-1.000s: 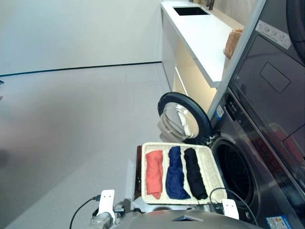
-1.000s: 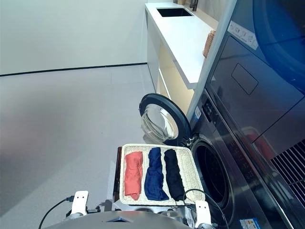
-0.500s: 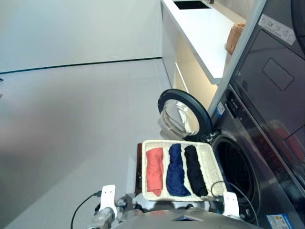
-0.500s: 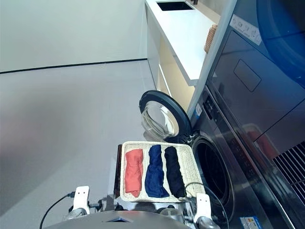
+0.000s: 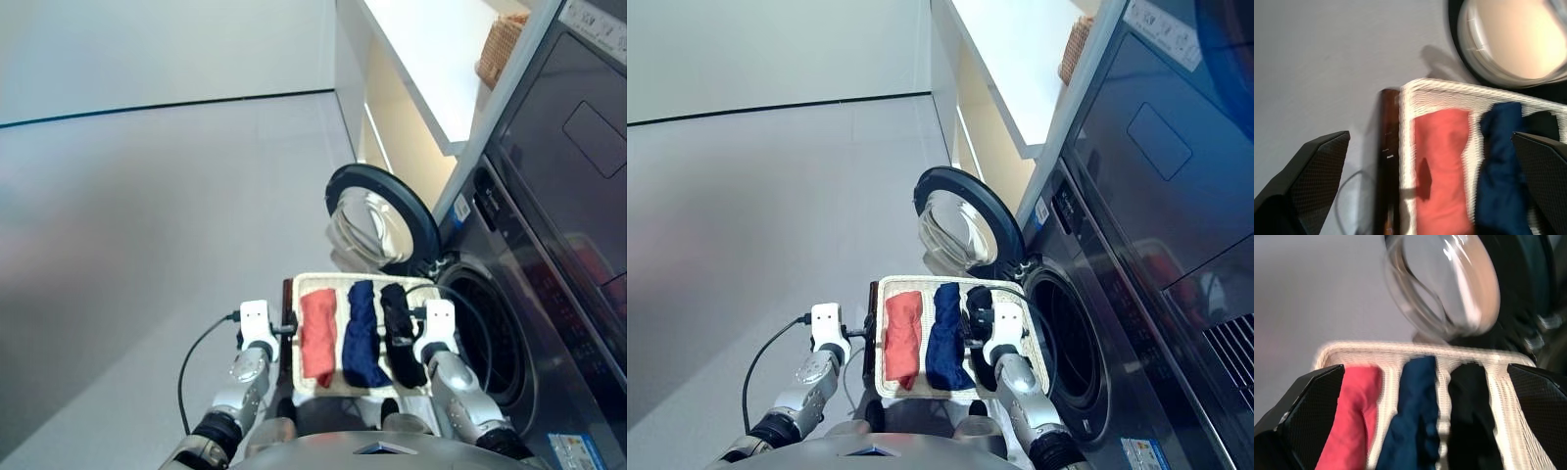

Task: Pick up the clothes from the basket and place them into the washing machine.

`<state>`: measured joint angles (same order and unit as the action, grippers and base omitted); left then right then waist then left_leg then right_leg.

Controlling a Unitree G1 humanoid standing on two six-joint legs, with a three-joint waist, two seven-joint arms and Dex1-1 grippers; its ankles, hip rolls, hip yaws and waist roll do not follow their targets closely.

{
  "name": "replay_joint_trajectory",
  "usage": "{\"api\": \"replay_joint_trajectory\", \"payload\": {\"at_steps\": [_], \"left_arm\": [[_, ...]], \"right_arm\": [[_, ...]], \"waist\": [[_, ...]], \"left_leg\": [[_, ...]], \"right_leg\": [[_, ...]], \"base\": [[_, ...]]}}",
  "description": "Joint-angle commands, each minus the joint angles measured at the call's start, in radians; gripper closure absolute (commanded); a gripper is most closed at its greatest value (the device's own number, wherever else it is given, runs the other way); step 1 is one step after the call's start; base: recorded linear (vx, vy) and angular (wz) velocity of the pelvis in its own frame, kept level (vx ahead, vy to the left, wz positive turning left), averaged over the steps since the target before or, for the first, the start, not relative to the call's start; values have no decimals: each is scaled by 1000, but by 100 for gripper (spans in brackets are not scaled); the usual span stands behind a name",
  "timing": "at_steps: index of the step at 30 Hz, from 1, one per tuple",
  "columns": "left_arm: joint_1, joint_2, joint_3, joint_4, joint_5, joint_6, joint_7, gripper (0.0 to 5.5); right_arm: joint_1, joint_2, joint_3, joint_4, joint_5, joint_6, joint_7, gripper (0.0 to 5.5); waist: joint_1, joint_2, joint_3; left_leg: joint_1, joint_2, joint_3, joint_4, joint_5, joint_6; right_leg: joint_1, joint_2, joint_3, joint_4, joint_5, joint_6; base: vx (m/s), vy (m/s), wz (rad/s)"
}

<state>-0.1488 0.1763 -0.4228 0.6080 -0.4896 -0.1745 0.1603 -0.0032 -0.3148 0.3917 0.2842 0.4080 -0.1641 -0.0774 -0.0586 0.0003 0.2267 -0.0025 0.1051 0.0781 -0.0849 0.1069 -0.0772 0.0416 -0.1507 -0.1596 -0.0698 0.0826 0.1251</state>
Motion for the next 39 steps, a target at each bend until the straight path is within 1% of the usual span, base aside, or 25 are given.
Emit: {"api": "replay_joint_trajectory", "payload": {"at_steps": [1,2,3,4,5,6,7,8,9,11,12,13,14,15,17,19,20,21,24,25,27,29,32,34,39], "left_arm": [[-178,0,-45,-27,18,-70,45,0],[-204,3,-55,-48,33,-72,65,0],[-221,-1,-60,-42,46,-76,82,0],[-222,-1,-60,-42,46,-76,82,0],[-244,-6,-62,-39,55,-79,99,0],[-284,-17,-68,-21,64,-83,121,0],[-285,-17,-68,-20,64,-83,121,0],[-325,-26,-74,8,85,-87,147,0],[-343,-31,-76,18,89,-93,159,0],[-378,-46,-78,35,91,-102,184,0],[-379,-46,-78,35,91,-102,184,0],[-399,-56,-79,46,91,-106,200,0],[-427,-72,-79,86,92,-105,214,0],[-430,-72,-78,87,92,-106,213,0],[-451,-70,-70,90,88,-113,248,0],[-463,-72,-66,98,77,-114,256,0],[-480,-72,-60,101,63,-118,270,0],[-492,-74,-55,109,53,-119,279,0],[-520,-67,-43,121,33,-121,295,0],[-529,-58,-46,119,31,-123,294,0],[-550,-52,-49,121,30,-120,298,0],[-574,-50,-50,124,44,-121,309,0],[-598,-38,-61,111,105,-112,328,0],[-608,-32,-71,99,153,-111,343,0],[-608,-28,-86,46,181,-120,360,0]], "right_arm": [[-165,-13,18,-152,-45,-78,-28,0],[-201,-23,38,-213,-77,-81,-39,0],[-223,-24,49,-240,-92,-82,-46,0],[-224,-24,49,-240,-92,-82,-47,0],[-252,-21,62,-272,-98,-88,-50,0],[-308,-16,86,-300,-108,-93,-65,0],[-309,-16,86,-299,-108,-93,-65,0],[-354,-6,110,-326,-102,-102,-76,0],[-376,-1,120,-332,-99,-110,-86,0],[-432,18,146,-343,-98,-116,-96,0],[-433,18,146,-341,-98,-117,-96,0],[-463,30,161,-346,-102,-119,-100,0],[-492,53,185,-344,-107,-125,-107,0],[-493,53,185,-343,-107,-125,-107,0],[-544,64,213,-357,-123,-132,-120,0],[-560,71,220,-364,-127,-134,-124,0],[-578,80,230,-376,-125,-140,-131,0],[-584,89,236,-377,-123,-141,-137,0],[-615,114,250,-374,-117,-147,-152,0],[-626,118,261,-371,-118,-148,-159,0],[-641,129,275,-368,-131,-146,-159,0],[-651,134,278,-364,-139,-150,-163,0],[-662,141,283,-346,-146,-155,-163,0],[-664,142,290,-340,-152,-159,-162,0],[-676,138,299,-334,-153,-163,-155,0]], "waist": [[10,-13,124],[11,-19,153],[10,-20,166],[10,-20,165],[9,-20,181],[6,-22,211],[5,-23,209],[0,-24,235],[-3,-24,246],[-7,-17,272],[-8,-17,270],[-11,-15,285],[-18,-14,293],[-18,-15,293],[-20,-16,293],[-21,-18,293],[-24,-22,293],[-26,-25,293],[-29,-28,293],[-30,-33,293],[-31,-40,293],[-35,-43,293],[-37,-42,293],[-38,-44,293],[-37,-44,293]], "left_leg": [[11,30,52,82,-84,-14],[-25,40,49,111,-82,-17],[-45,43,46,125,-83,-17],[-48,43,46,128,-84,-17],[-75,47,42,148,-85,-17],[-124,52,38,188,-89,-20],[-129,51,38,191,-90,-20],[-173,52,28,228,-96,-24],[-198,51,25,244,-97,-26],[-245,53,24,270,-95,-30],[-249,53,24,272,-96,-30],[-271,54,24,281,-95,-30],[-307,54,26,301,-96,-31],[-310,54,26,304,-97,-31],[-394,54,24,346,-106,-30],[-432,56,23,370,-113,-30],[-492,62,22,407,-120,-34],[-527,64,20,433,-126,-36],[-618,77,18,499,-144,-37],[-642,77,14,531,-161,-36],[-692,77,7,574,-177,-33],[-736,77,5,606,-189,-32],[-785,76,3,630,-193,-28],[-802,72,0,629,-192,-26],[-814,66,0,613,-186,-21]], "right_leg": [[-103,-14,45,172,-96,21],[-147,-7,48,215,-102,17],[-175,-6,52,242,-107,15],[-179,-6,52,246,-108,15],[-209,-6,56,278,-116,14],[-256,-6,61,323,-126,13],[-260,-7,61,325,-127,12],[-296,-8,70,362,-135,9],[-315,-9,72,371,-136,8],[-363,-9,78,402,-138,3],[-366,-9,78,404,-139,3],[-392,-8,82,421,-140,0],[-434,-2,92,440,-144,-6],[-438,-2,93,443,-145,-6],[-530,2,109,486,-149,-10],[-567,3,112,508,-154,-11],[-625,4,111,543,-160,-13],[-655,3,113,562,-164,-14],[-747,7,118,622,-176,-17],[-773,10,125,650,-186,-17],[-822,11,131,681,-188,-16],[-863,11,136,701,-191,-14],[-909,10,139,721,-193,-14],[-925,8,138,718,-191,-14],[-941,10,142,705,-186,-15]], "base": [[-163,-88,33],[-82,-56,13],[-82,-56,9],[-65,-24,-19],[-106,-40,-18],[-106,-39,-30],[-128,-74,32],[-81,-73,76],[-124,-86,184],[-99,-41,199],[-82,-24,144],[-85,-20,90],[-87,-20,87],[-70,-14,80],[-99,-18,13],[-92,-27,-64],[-91,-44,10],[-118,-54,102],[-75,-8,96],[-61,12,-7],[-63,5,-84],[-55,-4,-150],[0,0,0],[0,0,0],[0,0,0]]}}
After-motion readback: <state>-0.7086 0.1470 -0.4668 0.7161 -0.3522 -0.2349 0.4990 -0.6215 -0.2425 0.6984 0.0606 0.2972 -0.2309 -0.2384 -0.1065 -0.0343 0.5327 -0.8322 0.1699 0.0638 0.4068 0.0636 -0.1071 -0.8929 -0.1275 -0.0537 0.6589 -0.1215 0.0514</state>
